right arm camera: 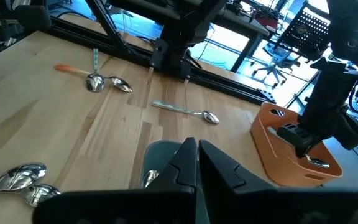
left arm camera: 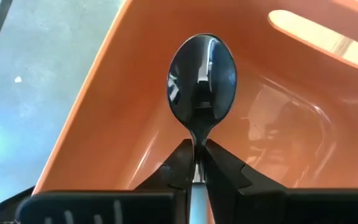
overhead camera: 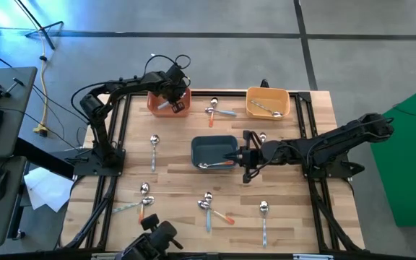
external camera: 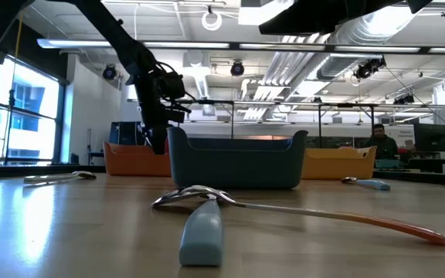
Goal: Sort silverware by color (type)
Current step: Put the blue spoon into the orange bin
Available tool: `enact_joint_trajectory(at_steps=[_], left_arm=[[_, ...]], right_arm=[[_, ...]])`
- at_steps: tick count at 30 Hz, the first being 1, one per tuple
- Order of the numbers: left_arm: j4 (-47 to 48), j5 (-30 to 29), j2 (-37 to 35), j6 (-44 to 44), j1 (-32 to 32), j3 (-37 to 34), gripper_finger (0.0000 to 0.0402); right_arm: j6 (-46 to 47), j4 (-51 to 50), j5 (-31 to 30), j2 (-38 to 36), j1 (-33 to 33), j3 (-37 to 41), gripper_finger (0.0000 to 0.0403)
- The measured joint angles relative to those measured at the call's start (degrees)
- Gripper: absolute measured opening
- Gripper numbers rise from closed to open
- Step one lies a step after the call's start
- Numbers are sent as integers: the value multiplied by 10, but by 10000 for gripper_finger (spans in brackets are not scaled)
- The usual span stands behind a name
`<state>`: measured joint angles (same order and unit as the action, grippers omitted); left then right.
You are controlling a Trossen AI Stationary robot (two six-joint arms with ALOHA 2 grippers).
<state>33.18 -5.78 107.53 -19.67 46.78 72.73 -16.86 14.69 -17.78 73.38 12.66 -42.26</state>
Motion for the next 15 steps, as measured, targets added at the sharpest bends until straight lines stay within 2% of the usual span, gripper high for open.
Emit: enact_joint_trajectory(at_steps=[7,15], left_arm=[[0,6,0,11,-17,0,71],[-3,-53,-23,16,-45,0,87]], right_arm=[[1,3,28,0,-22,0,0],[29,4,29,0,-41,0,0]])
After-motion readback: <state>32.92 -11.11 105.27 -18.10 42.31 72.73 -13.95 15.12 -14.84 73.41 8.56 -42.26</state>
